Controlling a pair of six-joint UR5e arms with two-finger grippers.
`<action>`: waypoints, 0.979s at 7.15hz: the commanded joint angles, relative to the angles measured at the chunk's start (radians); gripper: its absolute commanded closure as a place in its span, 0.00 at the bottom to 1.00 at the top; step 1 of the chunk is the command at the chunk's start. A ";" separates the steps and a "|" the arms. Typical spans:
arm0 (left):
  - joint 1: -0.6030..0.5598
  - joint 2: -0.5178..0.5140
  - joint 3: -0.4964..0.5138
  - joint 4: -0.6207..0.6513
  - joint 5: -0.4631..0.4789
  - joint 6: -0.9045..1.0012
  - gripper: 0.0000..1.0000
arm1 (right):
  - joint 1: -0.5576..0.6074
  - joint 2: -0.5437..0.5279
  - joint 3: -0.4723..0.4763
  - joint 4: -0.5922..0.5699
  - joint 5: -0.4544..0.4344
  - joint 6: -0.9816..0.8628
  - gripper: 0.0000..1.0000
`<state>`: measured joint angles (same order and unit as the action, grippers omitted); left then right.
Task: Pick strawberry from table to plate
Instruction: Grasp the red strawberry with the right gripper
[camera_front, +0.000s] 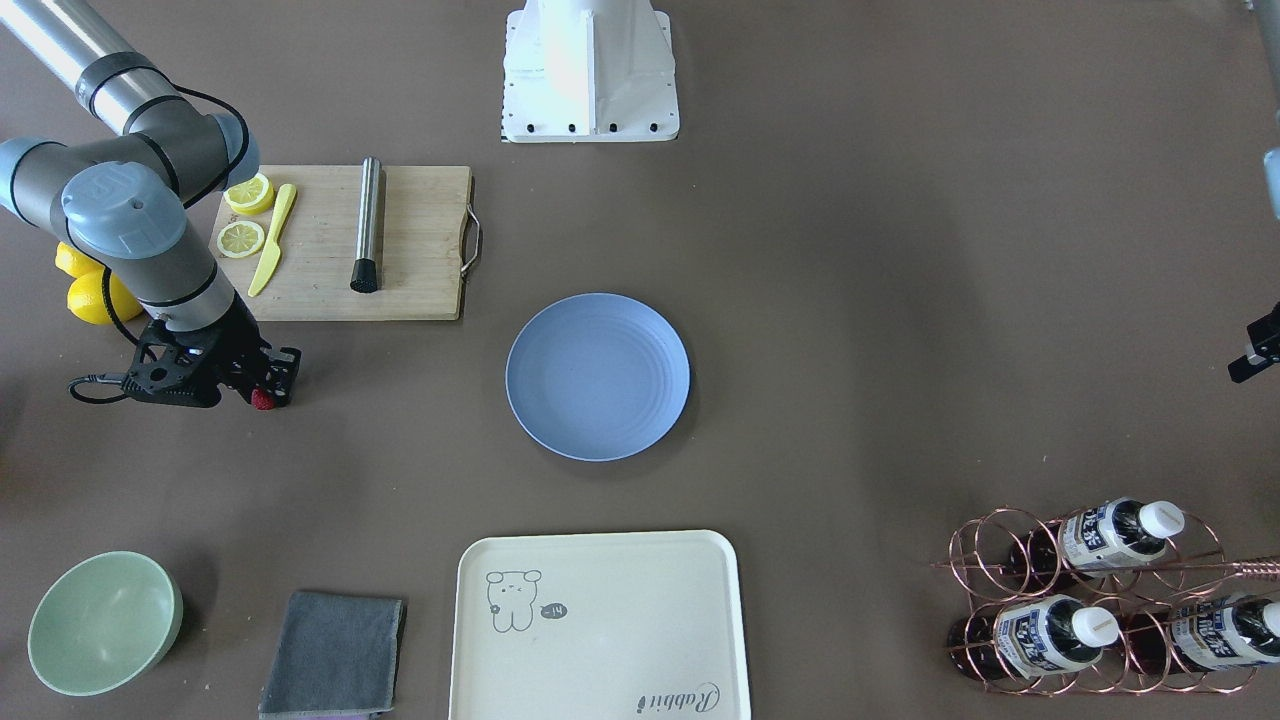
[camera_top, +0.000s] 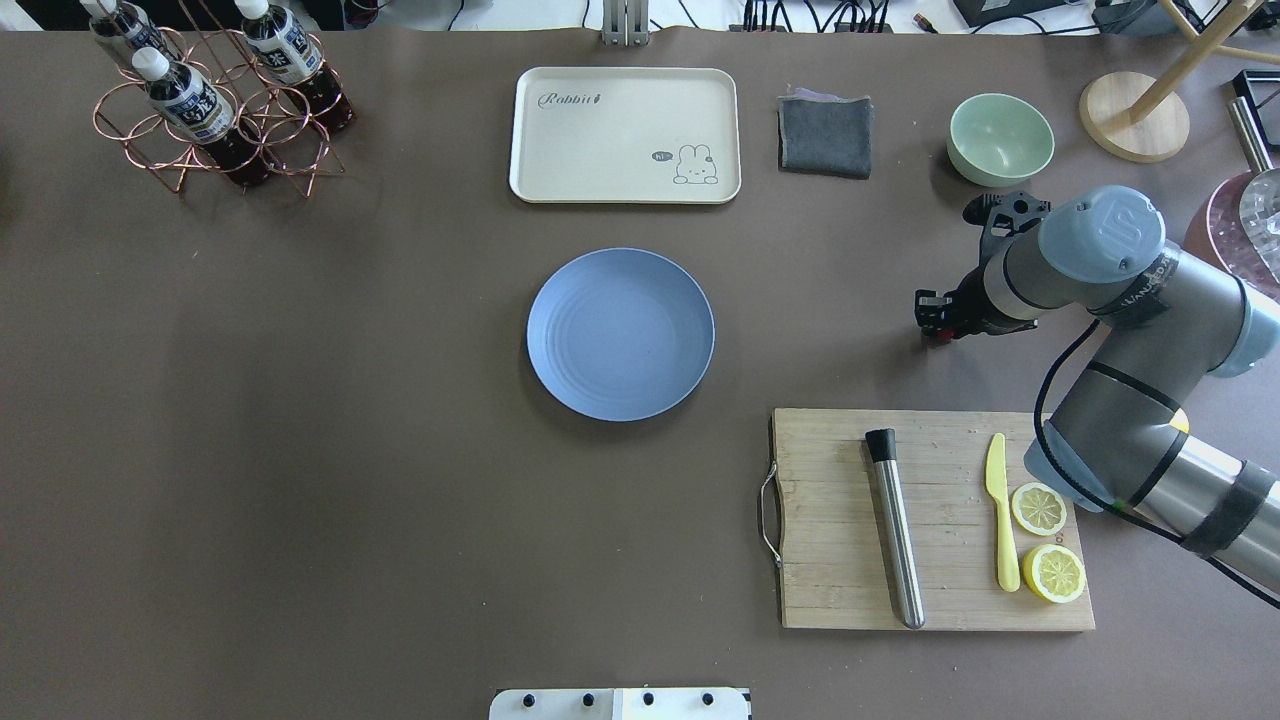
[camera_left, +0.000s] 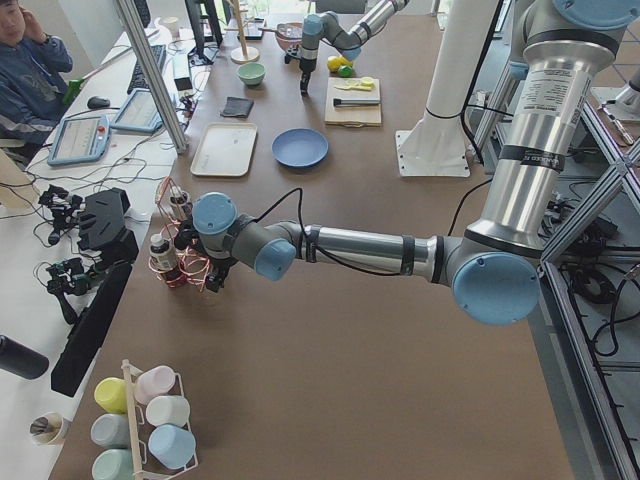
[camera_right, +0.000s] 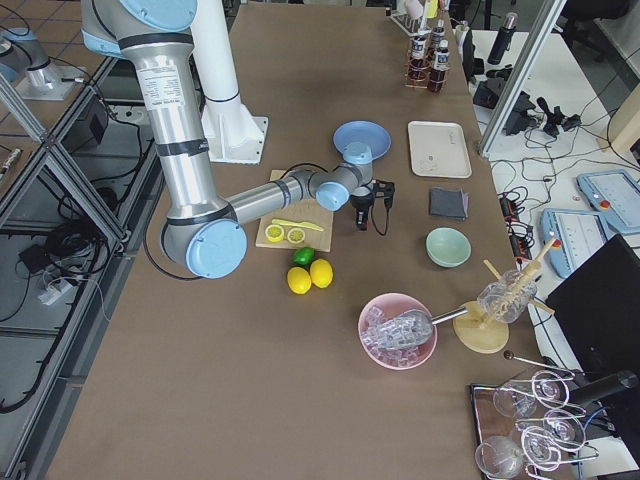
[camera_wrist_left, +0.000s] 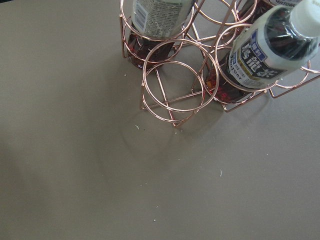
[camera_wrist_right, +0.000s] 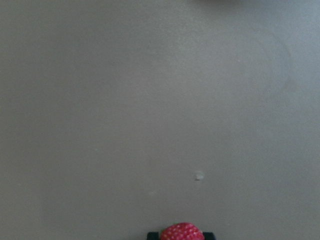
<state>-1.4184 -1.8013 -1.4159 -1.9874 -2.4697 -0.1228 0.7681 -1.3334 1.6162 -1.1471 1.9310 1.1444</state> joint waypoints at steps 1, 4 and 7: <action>-0.020 0.002 0.005 0.019 0.002 0.000 0.02 | -0.004 0.010 0.056 -0.013 0.006 0.020 1.00; -0.048 0.037 0.000 0.019 0.000 0.020 0.02 | -0.047 0.228 0.060 -0.219 -0.004 0.203 1.00; -0.115 0.091 -0.006 0.019 0.002 0.107 0.02 | -0.218 0.409 0.012 -0.290 -0.171 0.432 1.00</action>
<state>-1.5107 -1.7249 -1.4189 -1.9681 -2.4687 -0.0407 0.6201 -1.0119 1.6595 -1.4008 1.8279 1.4852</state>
